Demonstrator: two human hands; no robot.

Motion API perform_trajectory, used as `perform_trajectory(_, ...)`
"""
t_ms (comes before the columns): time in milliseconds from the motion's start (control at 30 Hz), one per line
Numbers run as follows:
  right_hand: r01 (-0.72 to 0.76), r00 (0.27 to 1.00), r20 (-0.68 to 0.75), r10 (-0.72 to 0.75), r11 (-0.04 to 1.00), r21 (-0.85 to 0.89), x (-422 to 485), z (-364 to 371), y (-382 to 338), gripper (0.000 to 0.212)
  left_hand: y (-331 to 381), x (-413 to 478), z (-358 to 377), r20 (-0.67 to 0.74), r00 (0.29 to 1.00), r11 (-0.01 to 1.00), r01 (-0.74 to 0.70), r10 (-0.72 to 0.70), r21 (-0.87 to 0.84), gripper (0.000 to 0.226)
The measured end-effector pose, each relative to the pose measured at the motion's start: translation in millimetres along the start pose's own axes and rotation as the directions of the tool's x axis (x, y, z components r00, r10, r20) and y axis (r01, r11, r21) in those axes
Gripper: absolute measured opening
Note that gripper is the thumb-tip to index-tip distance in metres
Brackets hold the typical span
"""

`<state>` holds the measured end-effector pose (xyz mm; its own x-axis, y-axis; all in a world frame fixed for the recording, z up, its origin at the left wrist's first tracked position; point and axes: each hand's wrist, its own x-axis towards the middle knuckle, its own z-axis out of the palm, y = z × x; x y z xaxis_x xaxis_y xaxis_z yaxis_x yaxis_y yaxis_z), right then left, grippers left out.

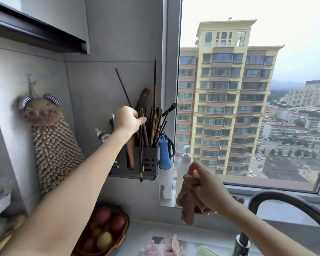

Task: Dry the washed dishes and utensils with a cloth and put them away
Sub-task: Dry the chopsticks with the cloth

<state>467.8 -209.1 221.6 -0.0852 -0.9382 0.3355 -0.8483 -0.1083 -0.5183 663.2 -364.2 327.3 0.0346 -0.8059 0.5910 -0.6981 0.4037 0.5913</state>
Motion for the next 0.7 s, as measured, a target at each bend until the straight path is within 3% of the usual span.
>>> perform_trajectory(100, 0.013, 1.000, 0.002, -0.013, 1.000, 0.011, -5, 4, -1, 0.021, -11, -19, 19, 0.058, 0.997, 0.996, 0.044, -0.049, 0.082, 0.043)
perform_trajectory(200, 0.007, 1.000, 0.014, -0.008, 1.000, 0.018, -9, 7, 1, 0.021, 2, -22, 7, -0.128, 0.991, 0.996, 0.016, -0.027, -0.088, 0.050)
perform_trajectory(267, -0.007, 1.000, 0.017, 0.006, 1.000, 0.012, -10, 7, 3, 0.023, 25, -17, -16, -0.246, 0.968, 0.977, -0.090, 0.040, -0.194, 0.046)
perform_trajectory(433, -0.026, 1.000, 0.006, 0.026, 1.000, 0.015, -6, 10, 3, 0.032, 69, -2, -63, -0.458, 0.875, 0.942, -0.271, 0.156, -0.197, 0.042)
perform_trajectory(533, -0.006, 1.000, -0.004, 0.006, 1.000, 0.024, -4, 9, 0, 0.032, 70, 4, -68, -0.475, 0.863, 0.948, -0.275, 0.171, -0.158, 0.040)
perform_trajectory(700, 0.003, 1.000, -0.008, -0.003, 0.999, 0.050, 0, 7, -7, 0.028, 48, 7, -40, -0.356, 0.927, 0.955, -0.204, 0.118, -0.214, 0.039)
